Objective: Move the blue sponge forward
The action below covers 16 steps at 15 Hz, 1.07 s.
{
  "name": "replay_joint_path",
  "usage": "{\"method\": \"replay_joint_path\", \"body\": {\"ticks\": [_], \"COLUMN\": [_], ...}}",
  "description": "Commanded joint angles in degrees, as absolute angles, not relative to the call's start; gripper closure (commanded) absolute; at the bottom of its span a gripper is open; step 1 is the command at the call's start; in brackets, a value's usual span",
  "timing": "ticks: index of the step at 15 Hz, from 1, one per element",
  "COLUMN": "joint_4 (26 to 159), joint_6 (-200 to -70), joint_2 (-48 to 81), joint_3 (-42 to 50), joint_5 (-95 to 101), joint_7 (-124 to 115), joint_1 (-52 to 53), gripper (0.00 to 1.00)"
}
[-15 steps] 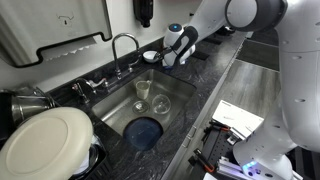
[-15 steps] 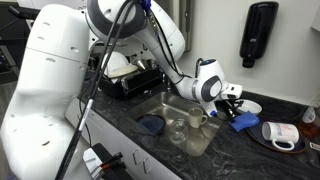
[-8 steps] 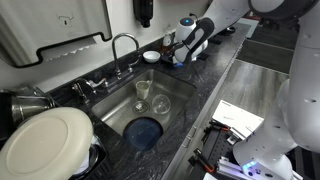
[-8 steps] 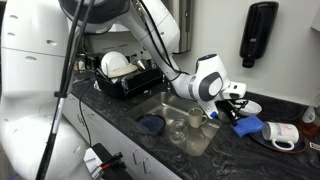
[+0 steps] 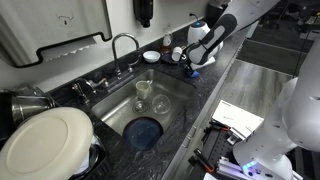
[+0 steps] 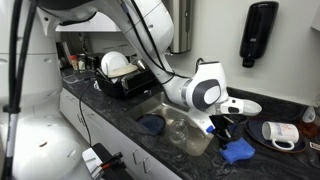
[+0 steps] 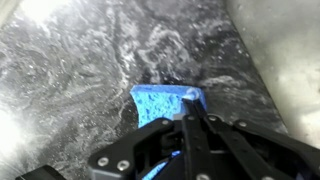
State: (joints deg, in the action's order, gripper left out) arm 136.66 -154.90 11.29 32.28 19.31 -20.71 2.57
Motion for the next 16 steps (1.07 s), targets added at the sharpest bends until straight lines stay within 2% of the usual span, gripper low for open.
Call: {"method": "replay_joint_path", "body": {"ticks": [1,2,3,4,6,14,16], "joint_4": [139.93,140.01,140.24,139.75,139.04,136.42,136.02], "joint_6": [-150.10,-148.69,-148.17,-146.89,-145.30,-142.05,-141.74], "joint_2": [7.17,6.87,6.50,6.65,6.44,3.63,2.43], "joint_3": [27.98,26.78,25.69,24.95,23.65,21.28,20.24], "joint_5": [19.60,18.25,17.04,16.34,15.30,14.35,12.62], "joint_7": [-11.29,-8.39,-6.07,-4.94,-2.99,-4.11,-3.84], "joint_1": [-4.77,-6.53,-8.10,-9.18,-10.86,-12.80,-12.61], "gripper": [0.99,0.99,0.73,0.72,0.60,0.03,0.00]}}
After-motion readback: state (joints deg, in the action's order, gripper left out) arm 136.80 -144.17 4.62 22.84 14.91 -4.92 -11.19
